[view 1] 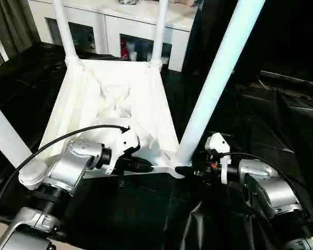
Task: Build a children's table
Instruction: Rotate leg to tighten
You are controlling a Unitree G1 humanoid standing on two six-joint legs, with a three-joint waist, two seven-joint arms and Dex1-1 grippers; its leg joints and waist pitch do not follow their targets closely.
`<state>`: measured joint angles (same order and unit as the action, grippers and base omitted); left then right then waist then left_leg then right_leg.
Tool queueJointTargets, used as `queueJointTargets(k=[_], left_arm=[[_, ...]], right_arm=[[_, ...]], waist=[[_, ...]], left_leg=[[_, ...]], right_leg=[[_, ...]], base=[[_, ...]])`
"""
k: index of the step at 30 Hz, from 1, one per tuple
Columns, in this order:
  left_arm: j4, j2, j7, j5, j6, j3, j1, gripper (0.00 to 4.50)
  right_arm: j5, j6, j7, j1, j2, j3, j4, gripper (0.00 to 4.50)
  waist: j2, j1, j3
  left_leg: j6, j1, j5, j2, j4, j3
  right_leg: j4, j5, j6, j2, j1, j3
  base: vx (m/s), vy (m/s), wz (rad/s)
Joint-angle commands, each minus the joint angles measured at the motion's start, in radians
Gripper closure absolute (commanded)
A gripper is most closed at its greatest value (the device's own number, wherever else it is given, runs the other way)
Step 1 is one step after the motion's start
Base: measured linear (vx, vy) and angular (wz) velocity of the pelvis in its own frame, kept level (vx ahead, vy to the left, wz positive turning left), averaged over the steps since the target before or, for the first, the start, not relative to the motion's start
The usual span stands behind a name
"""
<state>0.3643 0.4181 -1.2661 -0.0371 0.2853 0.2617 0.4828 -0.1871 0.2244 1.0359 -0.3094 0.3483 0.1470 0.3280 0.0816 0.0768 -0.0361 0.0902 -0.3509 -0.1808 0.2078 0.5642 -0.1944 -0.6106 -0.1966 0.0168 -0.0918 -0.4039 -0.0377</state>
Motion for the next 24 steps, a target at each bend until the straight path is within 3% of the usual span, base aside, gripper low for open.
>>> queueJointTargets(k=[1, 2, 3, 4, 6, 8, 9, 10, 11, 13, 14, 16, 19, 20, 22, 24], left_arm=[[0.017, -0.024, -0.002, -0.038, 0.009, 0.006, -0.026, 4.5], [0.062, -0.082, 0.111, 0.002, 0.008, 0.008, 0.001, 4.5], [0.062, -0.082, 0.111, 0.002, 0.008, 0.008, 0.001, 4.5], [0.098, -0.127, 0.193, 0.03, 0.009, 0.01, 0.023, 4.5], [0.126, -0.161, 0.253, 0.049, 0.009, 0.011, 0.039, 4.5], [0.182, -0.233, 0.361, 0.076, 0.0, 0.014, 0.075, 4.5], [0.201, -0.26, 0.396, 0.083, -0.003, 0.016, 0.089, 4.5], [0.219, -0.288, 0.432, 0.09, -0.005, 0.017, 0.103, 4.5], [0.223, -0.295, 0.441, 0.091, -0.005, 0.017, 0.106, 4.5], [0.237, -0.332, 0.469, 0.1, -0.013, 0.028, 0.123, 4.5], [0.237, -0.344, 0.473, 0.103, -0.017, 0.035, 0.127, 4.5], [0.237, -0.351, 0.474, 0.104, -0.02, 0.038, 0.129, 4.5], [0.229, -0.355, 0.442, 0.103, -0.043, 0.046, 0.122, 4.5], [0.214, -0.345, 0.406, 0.095, -0.053, 0.052, 0.111, 4.5], [0.201, -0.328, 0.359, 0.086, -0.069, 0.054, 0.097, 4.5], [0.182, -0.294, 0.311, 0.07, -0.073, 0.052, 0.079, 4.5]], right_arm=[[-0.011, 0.003, -0.013, 0.004, -0.006, -0.012, 0.003, 1.75], [0.012, 0.003, -0.162, -0.008, -0.06, -0.049, 0.061, 1.75], [0.012, 0.003, -0.162, -0.008, -0.06, -0.049, 0.061, 1.76], [0.025, 0.0, -0.265, -0.018, -0.1, -0.075, 0.098, 1.76], [0.034, -0.001, -0.34, -0.026, -0.129, -0.093, 0.122, 1.76], [0.05, 0.001, -0.461, -0.035, -0.182, -0.113, 0.132, 1.76], [0.057, -0.002, -0.497, -0.037, -0.2, -0.115, 0.128, 1.77], [0.062, -0.002, -0.528, -0.039, -0.218, -0.117, 0.123, 1.77], [0.063, -0.002, -0.535, -0.039, -0.222, -0.118, 0.122, 1.77], [0.071, -0.004, -0.569, -0.041, -0.253, -0.113, 0.096, 1.77], [0.072, -0.007, -0.567, -0.041, -0.264, -0.105, 0.077, 1.77], [0.073, -0.01, -0.565, -0.04, -0.271, -0.099, 0.066, 1.77], [0.071, -0.036, -0.536, -0.037, -0.277, -0.085, 0.045, 1.77], [0.061, -0.045, -0.503, -0.032, -0.269, -0.08, 0.033, 1.22], [0.039, -0.052, -0.447, -0.024, -0.245, -0.071, 0.012, 1.01], [0.019, -0.042, -0.369, -0.02, -0.187, -0.07, -0.001, 0.89]], waist=[[0.008, 0.005, 0.045], [0.008, 0.004, 0.043], [0.008, 0.004, 0.043], [0.006, 0.0, 0.039], [0.01, -0.001, 0.042], [0.008, -0.003, 0.039], [0.01, 0.0, 0.042], [0.011, 0.002, 0.044], [0.001, 0.005, 0.044], [0.008, 0.008, 0.046], [0.002, 0.011, 0.049], [0.004, 0.012, 0.049], [0.003, 0.012, 0.05], [0.007, 0.013, 0.049], [0.002, 0.015, 0.048], [0.006, 0.016, 0.049]], left_leg=[[-0.049, -0.002, -0.187, 0.021, -0.058, 0.005], [-0.044, -0.002, -0.201, 0.021, -0.059, 0.005], [-0.044, -0.002, -0.201, 0.021, -0.059, 0.005], [-0.02, 0.001, -0.245, 0.02, -0.063, 0.006], [0.007, -0.004, -0.244, 0.02, -0.065, 0.012], [0.005, 0.004, -0.279, 0.017, -0.064, 0.01], [0.007, 0.005, -0.279, 0.018, -0.063, 0.012], [0.003, 0.003, -0.261, 0.017, -0.063, 0.011], [0.004, 0.005, -0.258, 0.018, -0.063, 0.012], [-0.009, -0.001, -0.241, 0.016, -0.061, 0.009], [-0.012, 0.001, -0.223, 0.016, -0.06, 0.009], [-0.025, -0.003, -0.198, 0.015, -0.058, 0.008], [-0.036, -0.004, -0.189, 0.015, -0.057, 0.007], [-0.04, -0.004, -0.189, 0.015, -0.057, 0.006], [-0.045, -0.004, -0.19, 0.016, -0.058, 0.007], [-0.056, -0.006, -0.19, 0.018, -0.057, 0.008]], right_leg=[[0.069, -0.184, -0.199, -0.039, 0.042, 0.03], [0.072, -0.213, -0.192, -0.04, 0.04, 0.03], [0.072, -0.213, -0.192, -0.04, 0.04, 0.03], [0.084, -0.307, -0.171, -0.043, 0.031, 0.032], [0.085, -0.338, -0.15, -0.045, 0.038, 0.029], [0.096, -0.397, -0.127, -0.043, 0.027, 0.031], [0.097, -0.402, -0.121, -0.045, 0.031, 0.03], [0.095, -0.378, -0.118, -0.044, 0.031, 0.031], [0.093, -0.357, -0.121, -0.044, 0.029, 0.032], [0.089, -0.304, -0.126, -0.039, 0.034, 0.031], [0.085, -0.261, -0.133, -0.039, 0.036, 0.031], [0.078, -0.197, -0.15, -0.036, 0.04, 0.03], [0.078, -0.185, -0.156, -0.038, 0.042, 0.03], [0.079, -0.192, -0.156, -0.038, 0.042, 0.029], [0.079, -0.197, -0.155, -0.039, 0.042, 0.03], [0.077, -0.185, -0.16, -0.039, 0.047, 0.029]], base=[[0.0, 0.0, 0.0], [0.0, 0.0, 0.0], [0.0, 0.0, 0.0], [0.0, 0.0, 0.0], [0.0, 0.0, 0.0], [0.0, 0.0, 0.0], [0.0, 0.0, 0.0], [0.0, 0.0, 0.0], [0.0, 0.0, 0.0], [0.0, 0.0, 0.0], [0.0, 0.0, 0.0], [0.0, 0.0, 0.0], [0.0, 0.0, 0.0], [0.0, 0.0, 0.0], [0.0, 0.0, 0.0], [0.0, 0.0, 0.0]])
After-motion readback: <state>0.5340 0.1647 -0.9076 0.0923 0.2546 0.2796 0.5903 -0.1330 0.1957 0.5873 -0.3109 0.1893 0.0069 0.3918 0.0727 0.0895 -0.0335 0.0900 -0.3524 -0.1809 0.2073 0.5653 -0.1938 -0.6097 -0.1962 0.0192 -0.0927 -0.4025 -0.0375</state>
